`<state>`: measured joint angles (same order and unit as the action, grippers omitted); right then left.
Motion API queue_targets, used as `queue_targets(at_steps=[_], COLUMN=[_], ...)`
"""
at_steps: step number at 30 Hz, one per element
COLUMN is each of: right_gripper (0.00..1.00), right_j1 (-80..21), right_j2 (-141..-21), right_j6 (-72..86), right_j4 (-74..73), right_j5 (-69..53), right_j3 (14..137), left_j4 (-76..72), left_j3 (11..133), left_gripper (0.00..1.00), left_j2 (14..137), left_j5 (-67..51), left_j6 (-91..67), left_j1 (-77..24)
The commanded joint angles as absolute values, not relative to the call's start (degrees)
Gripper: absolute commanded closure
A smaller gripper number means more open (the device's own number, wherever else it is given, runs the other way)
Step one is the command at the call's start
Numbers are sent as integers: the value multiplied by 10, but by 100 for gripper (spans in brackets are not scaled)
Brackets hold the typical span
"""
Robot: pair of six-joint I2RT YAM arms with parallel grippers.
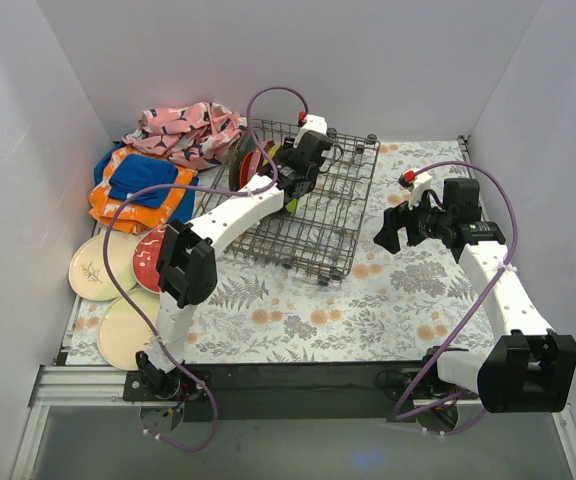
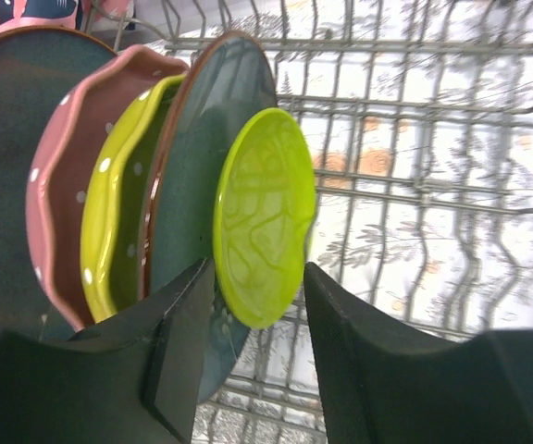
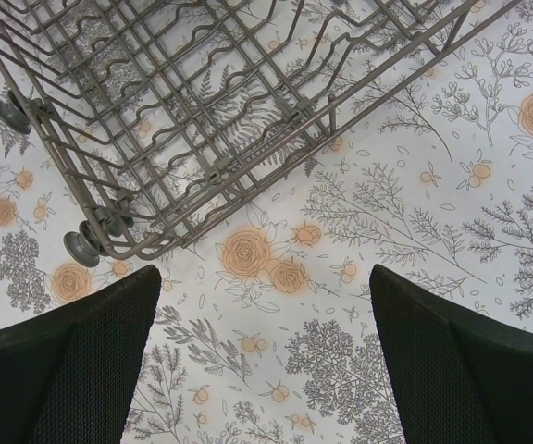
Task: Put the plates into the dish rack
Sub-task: Insert the plate into the dish rack, then grab a plate with the left arm
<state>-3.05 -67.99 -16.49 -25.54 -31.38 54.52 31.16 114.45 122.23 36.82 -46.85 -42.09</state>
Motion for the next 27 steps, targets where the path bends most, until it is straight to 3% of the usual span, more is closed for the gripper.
queue_targets(at_steps=[1,8,27], right_gripper=[2,2,1], right_j1=[-28,-28,-68], right_j2=[-666,-669,-690], right_j6=[-177,-234,-295], right_j4=[-246,-281,-328], right_j5=[-342,-395,-477], right_j3=[550,559,574], left_j4=[335,362,358], left_j3=[1173,1092,544], left_gripper=[53,43,30], left_j2=[1125,1000,521], left_j5=[326,255,126], left_j6=[-503,-572,-961], left_j1=[-424,-423,-289])
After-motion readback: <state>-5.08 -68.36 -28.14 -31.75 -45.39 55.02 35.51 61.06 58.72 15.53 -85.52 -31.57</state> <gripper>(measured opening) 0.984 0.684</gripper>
